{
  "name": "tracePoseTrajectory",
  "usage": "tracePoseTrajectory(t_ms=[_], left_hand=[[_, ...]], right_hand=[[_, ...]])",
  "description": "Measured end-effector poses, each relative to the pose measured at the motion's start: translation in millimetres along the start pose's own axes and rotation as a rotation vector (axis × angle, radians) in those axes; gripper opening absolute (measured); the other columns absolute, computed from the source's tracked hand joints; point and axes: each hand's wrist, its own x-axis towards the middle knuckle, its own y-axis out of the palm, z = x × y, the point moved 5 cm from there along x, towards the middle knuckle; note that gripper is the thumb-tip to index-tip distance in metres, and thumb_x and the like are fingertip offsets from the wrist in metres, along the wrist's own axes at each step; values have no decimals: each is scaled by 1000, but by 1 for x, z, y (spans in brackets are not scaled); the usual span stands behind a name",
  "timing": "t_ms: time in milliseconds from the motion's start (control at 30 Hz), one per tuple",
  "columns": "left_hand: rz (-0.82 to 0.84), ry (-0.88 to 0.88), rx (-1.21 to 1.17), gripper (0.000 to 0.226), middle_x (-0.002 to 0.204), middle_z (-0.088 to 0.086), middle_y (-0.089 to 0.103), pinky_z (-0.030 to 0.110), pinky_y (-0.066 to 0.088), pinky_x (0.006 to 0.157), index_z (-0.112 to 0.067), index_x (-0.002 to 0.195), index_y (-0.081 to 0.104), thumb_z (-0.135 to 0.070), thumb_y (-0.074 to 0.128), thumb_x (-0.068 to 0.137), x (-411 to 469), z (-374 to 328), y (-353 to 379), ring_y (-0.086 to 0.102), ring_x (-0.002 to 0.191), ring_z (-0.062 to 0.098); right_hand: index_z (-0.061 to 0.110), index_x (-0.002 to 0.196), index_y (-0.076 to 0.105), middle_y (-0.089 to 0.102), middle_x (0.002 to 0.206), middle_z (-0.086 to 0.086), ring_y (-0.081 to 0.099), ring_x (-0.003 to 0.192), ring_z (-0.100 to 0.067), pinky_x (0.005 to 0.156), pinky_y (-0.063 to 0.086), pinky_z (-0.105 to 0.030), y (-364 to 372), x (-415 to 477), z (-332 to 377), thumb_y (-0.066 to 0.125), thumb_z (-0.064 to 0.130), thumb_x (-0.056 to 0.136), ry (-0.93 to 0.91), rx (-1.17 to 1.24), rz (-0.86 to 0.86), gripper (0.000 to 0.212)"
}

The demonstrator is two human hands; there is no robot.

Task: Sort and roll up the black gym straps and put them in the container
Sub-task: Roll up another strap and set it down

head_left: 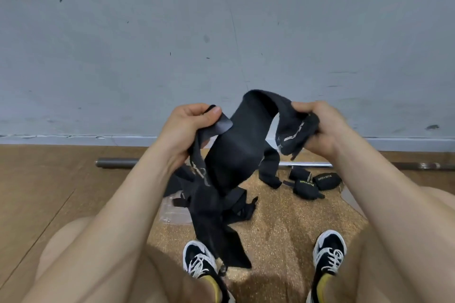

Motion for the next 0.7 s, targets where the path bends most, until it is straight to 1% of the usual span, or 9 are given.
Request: tracePoseTrajectory(t_ms=[100,200,300,367,433,533,600,667,700], left_hand=[[114,43,-30,28,46,-2,44,22,18,37,-14,65,62,-27,58,89,-7,-14,-1,31,33,8],[142,59,45,22,56,-9,54,18,27,39,-15,95,67,-32,60,83,-13,-28,8,43,43,5],[184,14,208,34,81,-10,69,22,49,63,-21,119,67,-37,61,89,-11,-32,20,65,74,11],[300,-60,361,30,100,-6,75,28,54,85,-25,115,69,-41,59,92,-11,-25,34,71,95,15],[390,-141,389,37,103,4,76,33,55,88,-18,107,72,-47,59,88,-10,-13,47,72,97,20],[232,-130,171,44,96,9,76,31,54,83,-3,104,71,-43,60,91,3,-15,42,70,88,25],[54,-83,37,32,68,-1,70,17,50,60,-5,88,68,-33,58,98,15,-24,33,65,63,12],[-83,-38,-83,27,47,-11,59,11,37,38,-14,78,60,-26,53,101,29,-30,25,51,38,1],[-152,-21,-126,26,45,-12,56,11,34,35,-15,78,58,-25,53,102,35,-31,20,48,34,0]], right_hand=[[4,91,63,66,53,0,64,45,-11,40,50,-19,14,-14,-1,50,11,96,-10,-158,181,15],[10,116,66,66,62,0,63,51,-11,50,49,-22,27,-23,-3,52,11,94,21,-295,336,26],[21,129,63,67,84,-9,66,69,-19,68,55,-31,33,-22,3,53,7,90,1,-330,346,42],[21,126,65,68,94,-10,67,82,-21,78,55,-30,39,-24,4,59,12,84,-8,-280,374,44],[15,123,67,69,103,-7,68,88,-19,75,57,-28,42,-19,3,62,31,81,19,-170,334,45],[5,122,60,62,117,-16,61,110,-28,87,56,-40,48,-8,0,57,58,86,111,294,289,64],[1,129,56,66,121,-19,65,111,-32,92,57,-45,54,5,2,46,55,97,80,514,292,64],[7,142,47,68,123,-20,67,113,-34,98,52,-47,61,20,0,34,61,100,40,412,275,69],[13,145,44,70,122,-16,68,112,-30,98,50,-49,65,25,-4,33,66,98,45,303,268,72]])
